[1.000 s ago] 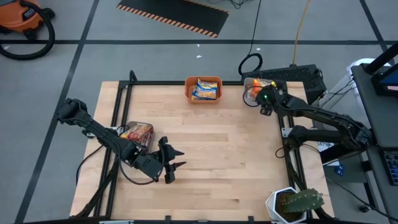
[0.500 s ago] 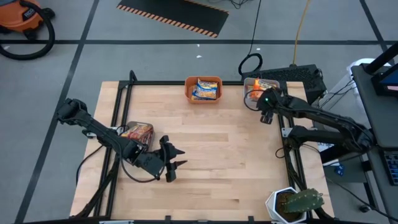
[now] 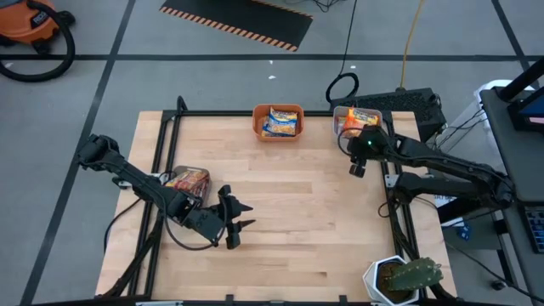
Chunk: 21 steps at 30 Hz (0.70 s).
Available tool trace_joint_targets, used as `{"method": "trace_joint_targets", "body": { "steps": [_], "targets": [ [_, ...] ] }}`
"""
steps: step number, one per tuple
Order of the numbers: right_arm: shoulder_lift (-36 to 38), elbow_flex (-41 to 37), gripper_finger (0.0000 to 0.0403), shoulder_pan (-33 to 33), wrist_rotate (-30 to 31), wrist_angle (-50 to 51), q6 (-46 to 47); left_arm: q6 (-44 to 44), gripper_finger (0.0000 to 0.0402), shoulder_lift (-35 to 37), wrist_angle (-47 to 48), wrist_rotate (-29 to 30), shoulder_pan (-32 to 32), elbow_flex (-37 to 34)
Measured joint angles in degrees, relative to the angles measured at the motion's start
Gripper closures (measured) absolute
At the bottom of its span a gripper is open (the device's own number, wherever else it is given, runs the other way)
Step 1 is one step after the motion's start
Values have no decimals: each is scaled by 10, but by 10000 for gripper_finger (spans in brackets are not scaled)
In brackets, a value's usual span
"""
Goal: Sort Maruchan noodles
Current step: Return to Home Position
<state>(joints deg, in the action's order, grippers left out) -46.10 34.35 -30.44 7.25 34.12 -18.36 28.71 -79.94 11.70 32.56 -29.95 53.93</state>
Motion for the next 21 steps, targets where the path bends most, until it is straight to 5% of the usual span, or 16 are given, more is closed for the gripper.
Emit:
{"method": "trace_joint_targets", "body": {
  "steps": [11,21],
  "targets": [
    [7,18,305,113,-28,-81,228,-5,217,0,0,0,0,0],
    [6,18,341,260,-33,-146,326,-16,217,0,0,0,0,0]
  ]
}}
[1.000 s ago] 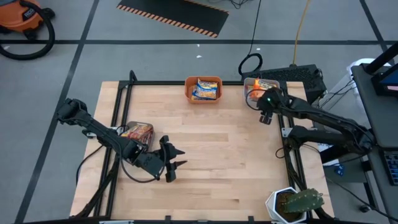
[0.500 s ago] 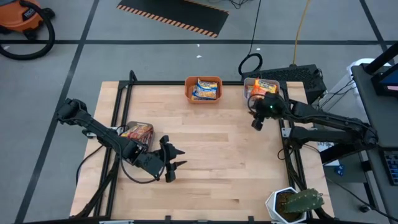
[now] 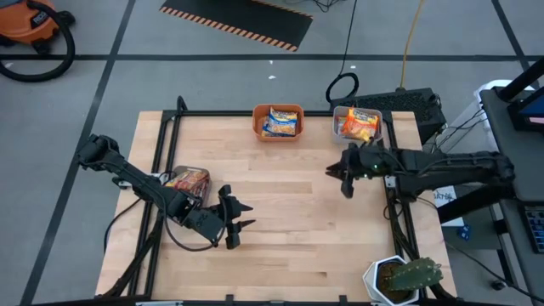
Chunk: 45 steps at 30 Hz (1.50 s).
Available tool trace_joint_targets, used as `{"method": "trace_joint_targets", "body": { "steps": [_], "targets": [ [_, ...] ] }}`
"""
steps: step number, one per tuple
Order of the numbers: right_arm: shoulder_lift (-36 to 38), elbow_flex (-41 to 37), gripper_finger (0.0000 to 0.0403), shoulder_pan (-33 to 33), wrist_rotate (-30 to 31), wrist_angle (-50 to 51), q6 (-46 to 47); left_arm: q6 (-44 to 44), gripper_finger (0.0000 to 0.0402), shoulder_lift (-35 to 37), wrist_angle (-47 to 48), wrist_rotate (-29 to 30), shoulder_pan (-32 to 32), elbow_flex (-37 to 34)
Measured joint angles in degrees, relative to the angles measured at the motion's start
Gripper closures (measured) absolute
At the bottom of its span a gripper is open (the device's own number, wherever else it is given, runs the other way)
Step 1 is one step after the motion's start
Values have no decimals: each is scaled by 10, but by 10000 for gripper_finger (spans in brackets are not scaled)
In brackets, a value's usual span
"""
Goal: Sort Maruchan noodles
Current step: Return to Home Position
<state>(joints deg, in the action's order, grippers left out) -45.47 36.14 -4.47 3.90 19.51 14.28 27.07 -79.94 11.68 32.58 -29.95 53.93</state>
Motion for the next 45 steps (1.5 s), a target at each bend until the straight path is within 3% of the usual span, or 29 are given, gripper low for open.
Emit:
{"method": "trace_joint_targets", "body": {
  "steps": [7,14,17,27,38,42,45],
  "targets": [
    [-2,-15,379,126,112,-104,-35,-21,218,0,-46,-5,-10,0],
    [-2,-72,402,209,127,-245,-88,-60,219,0,-73,7,-22,0],
    [-2,-94,402,230,126,-283,-113,-81,237,0,-92,0,-27,-4],
    [-2,-177,403,249,125,-396,-151,-179,344,0,-274,-69,-21,-78],
    [-2,-238,403,248,125,-450,-168,-211,350,3,-351,-104,-8,-146],
    [-2,-246,403,248,125,-450,-172,-245,350,3,-449,-164,-6,-179],
    [-2,-249,403,248,125,-450,-171,-248,350,5,-500,-172,-1,-211]
  ]
}}
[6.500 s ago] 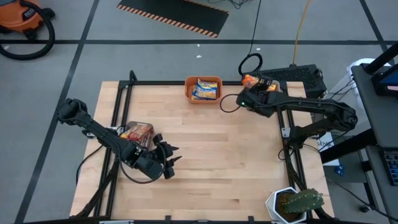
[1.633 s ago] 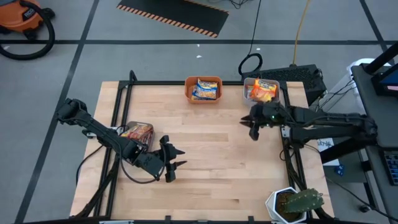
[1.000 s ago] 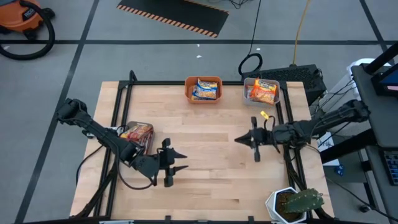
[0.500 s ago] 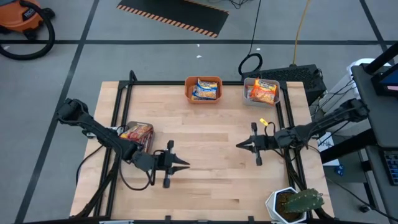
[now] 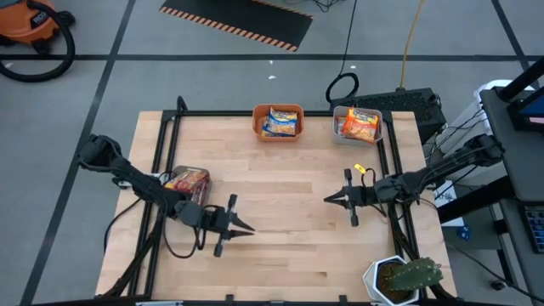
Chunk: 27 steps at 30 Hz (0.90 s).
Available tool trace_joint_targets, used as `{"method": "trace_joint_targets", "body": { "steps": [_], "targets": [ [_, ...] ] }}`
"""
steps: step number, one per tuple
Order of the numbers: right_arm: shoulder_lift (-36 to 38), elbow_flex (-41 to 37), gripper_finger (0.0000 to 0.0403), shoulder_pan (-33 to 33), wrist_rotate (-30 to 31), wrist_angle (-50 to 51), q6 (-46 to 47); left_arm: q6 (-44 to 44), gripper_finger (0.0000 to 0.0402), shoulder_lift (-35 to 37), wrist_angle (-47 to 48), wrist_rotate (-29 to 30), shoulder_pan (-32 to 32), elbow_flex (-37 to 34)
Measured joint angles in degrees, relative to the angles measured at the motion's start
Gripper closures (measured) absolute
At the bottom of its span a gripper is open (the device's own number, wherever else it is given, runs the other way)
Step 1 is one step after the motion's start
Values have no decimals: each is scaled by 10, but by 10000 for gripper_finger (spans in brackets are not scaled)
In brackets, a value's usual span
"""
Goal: Sort Maruchan noodles
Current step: Return to Home Position
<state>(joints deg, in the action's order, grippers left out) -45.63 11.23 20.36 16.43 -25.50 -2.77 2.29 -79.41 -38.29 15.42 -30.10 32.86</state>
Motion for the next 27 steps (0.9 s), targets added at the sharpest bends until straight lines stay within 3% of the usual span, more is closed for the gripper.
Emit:
{"method": "trace_joint_targets", "body": {
  "steps": [8,18,27],
  "targets": [
    [0,0,403,0,-2,5,1,25,350,13,-59,0,12,-55],
    [0,-3,403,0,-8,1,11,6,350,99,-120,-13,1,-147],
    [-1,-88,403,0,-31,-161,24,12,350,142,-191,-13,0,-227]
  ]
}}
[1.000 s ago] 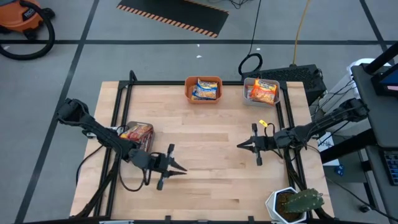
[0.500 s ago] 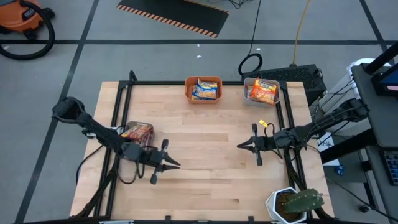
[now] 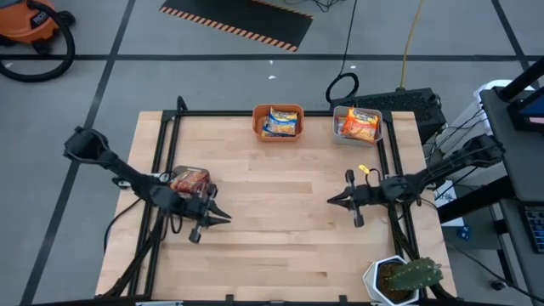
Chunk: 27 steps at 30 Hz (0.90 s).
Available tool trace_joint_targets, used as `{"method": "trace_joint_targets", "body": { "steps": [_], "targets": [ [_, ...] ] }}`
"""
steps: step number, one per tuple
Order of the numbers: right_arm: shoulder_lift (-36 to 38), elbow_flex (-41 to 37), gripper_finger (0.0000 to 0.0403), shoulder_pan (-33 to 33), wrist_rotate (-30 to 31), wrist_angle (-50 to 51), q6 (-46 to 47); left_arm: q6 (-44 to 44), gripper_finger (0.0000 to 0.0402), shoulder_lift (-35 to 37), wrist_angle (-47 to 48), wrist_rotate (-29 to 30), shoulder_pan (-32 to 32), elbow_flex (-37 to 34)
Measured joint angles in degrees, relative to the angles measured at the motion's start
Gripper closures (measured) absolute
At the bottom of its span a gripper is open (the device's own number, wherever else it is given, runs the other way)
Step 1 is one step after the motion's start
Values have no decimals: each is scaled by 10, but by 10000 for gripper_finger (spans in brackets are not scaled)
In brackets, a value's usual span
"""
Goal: Sort Maruchan noodles
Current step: Return to Home Position
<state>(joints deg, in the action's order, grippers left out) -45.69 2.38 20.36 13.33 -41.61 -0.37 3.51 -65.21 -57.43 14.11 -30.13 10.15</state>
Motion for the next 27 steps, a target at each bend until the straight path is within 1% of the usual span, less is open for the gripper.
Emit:
{"method": "trace_joint_targets", "body": {
  "steps": [1,2,9,12,16,23,27],
  "targets": [
    [0,-8,403,0,0,-26,0,-1,350,8,1,0,0,-9],
    [1,-13,403,0,0,-32,1,-2,350,16,1,0,0,-17],
    [6,-13,403,0,0,-18,-6,-4,350,90,2,0,0,-70],
    [7,-14,403,0,0,3,-7,-10,350,125,0,1,0,-92],
    [7,-14,403,0,2,11,-8,-23,350,161,22,4,0,-96],
    [8,-15,403,-1,3,-7,-17,-80,350,177,36,4,2,-96],
    [8,-15,403,-1,3,-10,-20,-98,350,177,34,-7,24,-96]
  ]
}}
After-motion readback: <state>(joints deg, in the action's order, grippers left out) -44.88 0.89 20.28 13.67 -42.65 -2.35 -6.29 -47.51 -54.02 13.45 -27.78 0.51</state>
